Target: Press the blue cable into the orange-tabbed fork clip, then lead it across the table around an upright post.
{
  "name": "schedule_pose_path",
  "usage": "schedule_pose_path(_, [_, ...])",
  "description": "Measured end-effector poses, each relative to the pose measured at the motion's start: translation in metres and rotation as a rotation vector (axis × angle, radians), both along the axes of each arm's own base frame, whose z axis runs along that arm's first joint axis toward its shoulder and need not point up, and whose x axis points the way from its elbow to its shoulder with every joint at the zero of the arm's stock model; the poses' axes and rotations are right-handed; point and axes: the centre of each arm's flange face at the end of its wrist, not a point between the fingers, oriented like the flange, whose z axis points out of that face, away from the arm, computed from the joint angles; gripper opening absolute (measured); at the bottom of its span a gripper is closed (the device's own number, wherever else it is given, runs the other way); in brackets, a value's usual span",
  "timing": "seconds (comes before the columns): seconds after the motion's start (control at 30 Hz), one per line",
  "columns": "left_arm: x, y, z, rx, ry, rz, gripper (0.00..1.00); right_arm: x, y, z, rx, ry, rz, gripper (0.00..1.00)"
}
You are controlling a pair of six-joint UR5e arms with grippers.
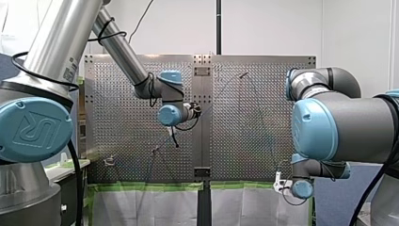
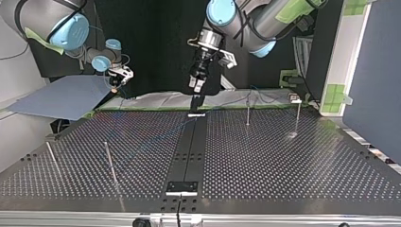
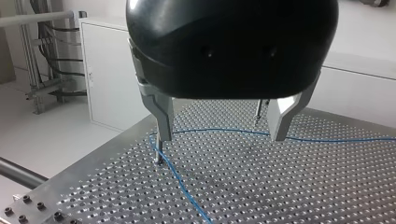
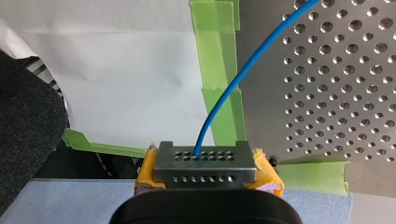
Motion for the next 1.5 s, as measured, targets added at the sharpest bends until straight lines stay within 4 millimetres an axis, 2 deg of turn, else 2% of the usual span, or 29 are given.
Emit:
schedule_pose_path(0.93, [-0.062,0.046,-0.061,0.030,0.012,-0.013,1.00,-0.004,-0.002,0.000,0.012,-0.002,-0.003,0.00])
schedule_pose_path(1.5, [-0.066,0.051,-0.066,0.048,0.022,-0.012,1.00,-0.004,-0.001,0.000,0.016,-0.004,-0.004,0.00])
